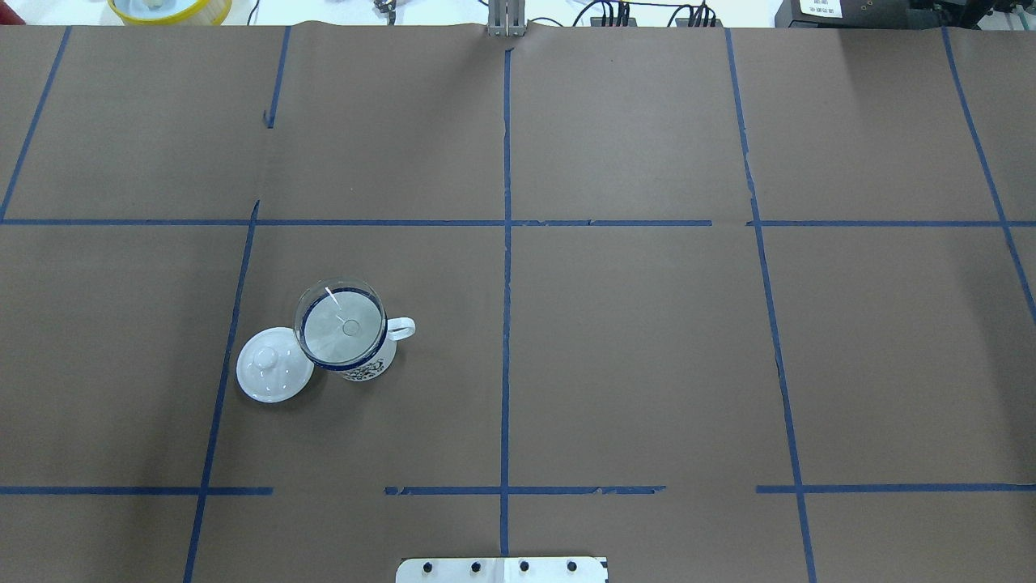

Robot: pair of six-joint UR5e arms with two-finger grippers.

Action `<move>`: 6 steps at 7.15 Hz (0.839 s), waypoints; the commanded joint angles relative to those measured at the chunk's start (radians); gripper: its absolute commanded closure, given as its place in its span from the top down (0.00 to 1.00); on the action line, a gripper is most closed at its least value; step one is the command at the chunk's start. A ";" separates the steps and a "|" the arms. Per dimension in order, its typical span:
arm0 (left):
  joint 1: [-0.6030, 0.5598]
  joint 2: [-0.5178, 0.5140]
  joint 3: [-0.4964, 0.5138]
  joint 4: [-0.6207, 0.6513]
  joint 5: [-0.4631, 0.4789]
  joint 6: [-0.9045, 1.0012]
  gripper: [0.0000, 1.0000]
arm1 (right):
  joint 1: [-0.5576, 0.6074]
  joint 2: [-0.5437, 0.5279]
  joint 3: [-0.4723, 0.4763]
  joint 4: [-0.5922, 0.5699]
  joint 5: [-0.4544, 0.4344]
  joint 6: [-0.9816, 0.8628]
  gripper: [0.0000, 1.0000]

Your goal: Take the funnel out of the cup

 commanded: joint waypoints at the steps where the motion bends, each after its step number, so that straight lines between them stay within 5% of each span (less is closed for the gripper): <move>1: 0.000 0.001 -0.006 -0.002 0.000 0.002 1.00 | 0.000 0.000 0.000 0.000 0.000 0.000 1.00; 4: 0.011 -0.017 -0.044 0.000 0.000 -0.005 1.00 | 0.000 0.000 0.000 0.000 0.000 0.000 1.00; 6: 0.072 -0.140 -0.088 0.000 -0.061 -0.011 1.00 | 0.000 0.000 0.000 0.000 0.000 0.000 1.00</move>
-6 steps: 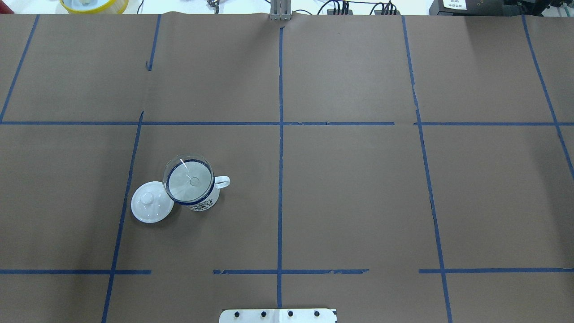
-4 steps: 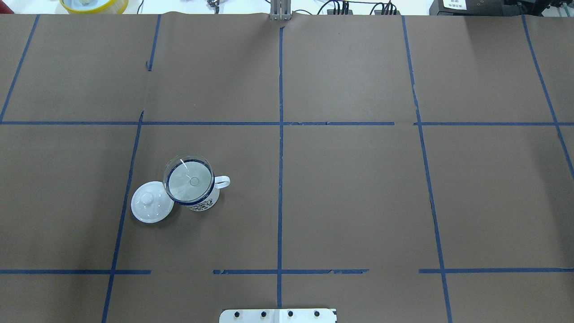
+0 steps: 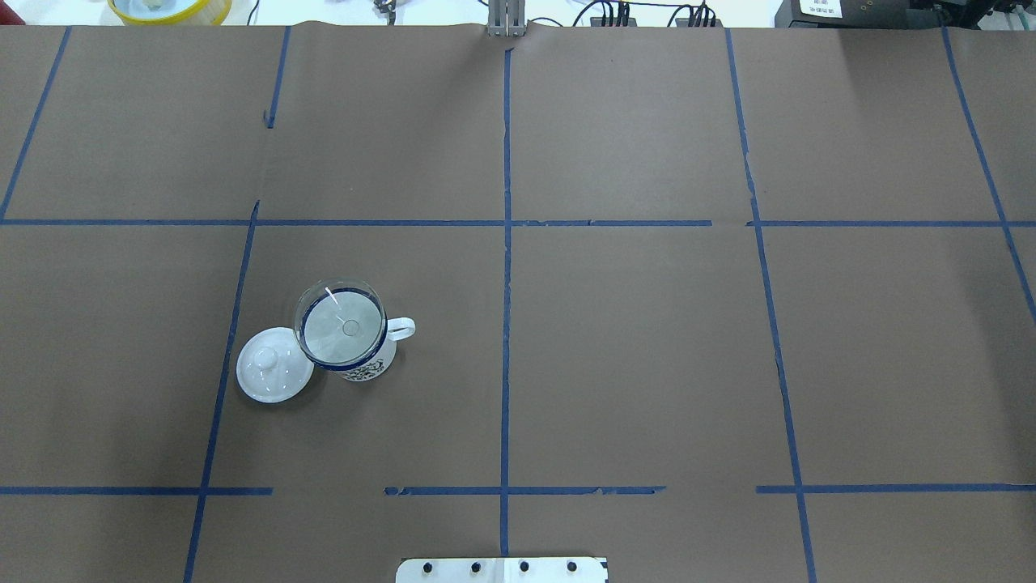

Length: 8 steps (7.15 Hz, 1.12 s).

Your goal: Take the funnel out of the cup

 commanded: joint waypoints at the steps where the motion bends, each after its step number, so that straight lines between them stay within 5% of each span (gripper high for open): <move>1: 0.057 -0.167 -0.020 0.003 -0.019 -0.007 1.00 | 0.000 0.000 0.000 0.000 0.000 0.000 1.00; 3: 0.107 -0.314 -0.025 0.000 -0.017 -0.330 1.00 | 0.000 0.000 0.000 0.000 0.000 0.000 1.00; 6: 0.322 -0.339 -0.061 -0.380 0.032 -0.756 1.00 | 0.000 0.000 0.000 0.000 0.000 0.000 1.00; 8: 0.449 -0.367 -0.064 -0.404 0.052 -0.882 1.00 | 0.000 0.000 0.000 0.000 0.000 0.000 1.00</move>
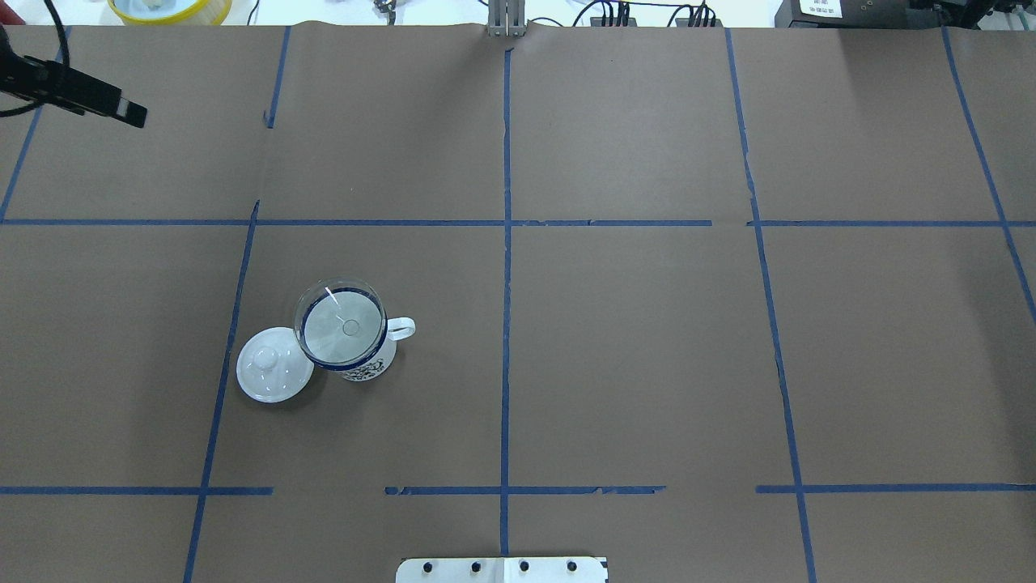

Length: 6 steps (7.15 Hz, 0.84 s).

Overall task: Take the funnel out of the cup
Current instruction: 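Reach the left gripper down toward the clear glass funnel in the mug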

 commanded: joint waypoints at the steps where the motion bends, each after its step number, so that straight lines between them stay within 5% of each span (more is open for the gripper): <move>1: 0.145 -0.030 -0.005 -0.025 0.024 -0.174 1.00 | 0.000 0.000 0.000 0.000 0.000 0.000 1.00; 3: 0.256 -0.081 -0.012 0.051 0.157 -0.315 1.00 | 0.000 0.000 0.000 0.000 0.000 0.000 1.00; 5: 0.368 -0.231 -0.057 0.340 0.278 -0.450 1.00 | 0.000 0.000 0.000 0.000 0.000 0.000 1.00; 6: 0.431 -0.253 -0.077 0.373 0.328 -0.531 1.00 | 0.000 0.000 0.000 0.000 0.000 0.000 1.00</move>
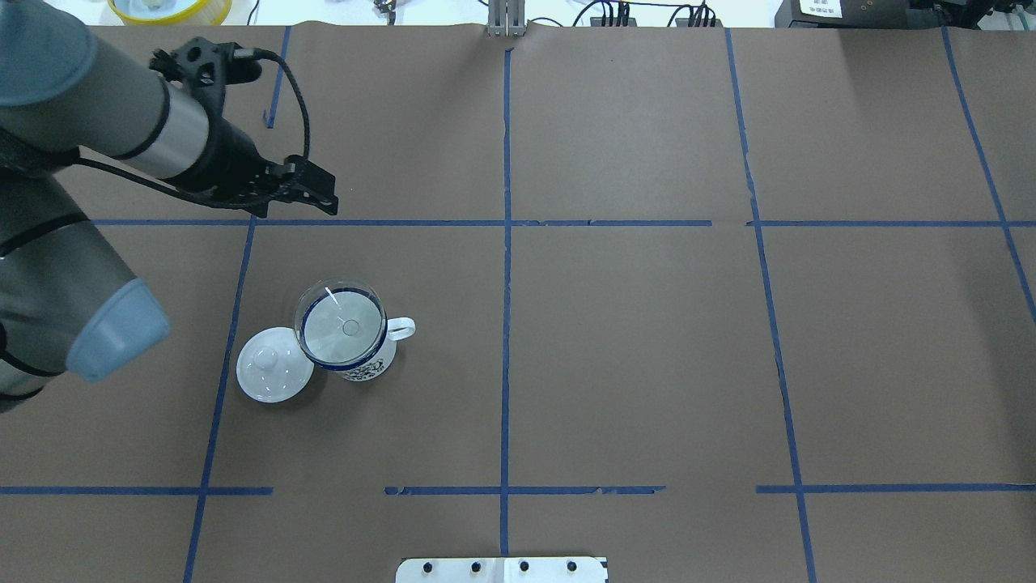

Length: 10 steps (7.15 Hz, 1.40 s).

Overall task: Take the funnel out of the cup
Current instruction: 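Reach the left gripper down toward the clear glass funnel in the mug, then close the left gripper on the rim of the glass funnel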

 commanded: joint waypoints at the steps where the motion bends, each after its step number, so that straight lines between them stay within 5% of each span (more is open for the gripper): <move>1: 0.129 -0.054 -0.032 0.087 0.092 -0.147 1.00 | 0.000 0.000 0.000 0.000 0.000 0.000 1.00; 5: 0.246 -0.064 -0.013 0.207 0.230 -0.184 1.00 | 0.000 0.000 0.000 0.000 0.000 0.000 1.00; 6: 0.267 -0.063 -0.011 0.214 0.255 -0.189 0.90 | 0.000 0.000 0.000 0.000 0.000 0.000 1.00; 8: 0.284 -0.075 0.021 0.211 0.256 -0.193 0.48 | 0.000 0.000 0.000 0.000 0.000 0.000 1.00; 10: 0.284 -0.090 0.027 0.208 0.258 -0.193 0.42 | 0.000 0.000 0.000 0.000 0.000 0.000 1.00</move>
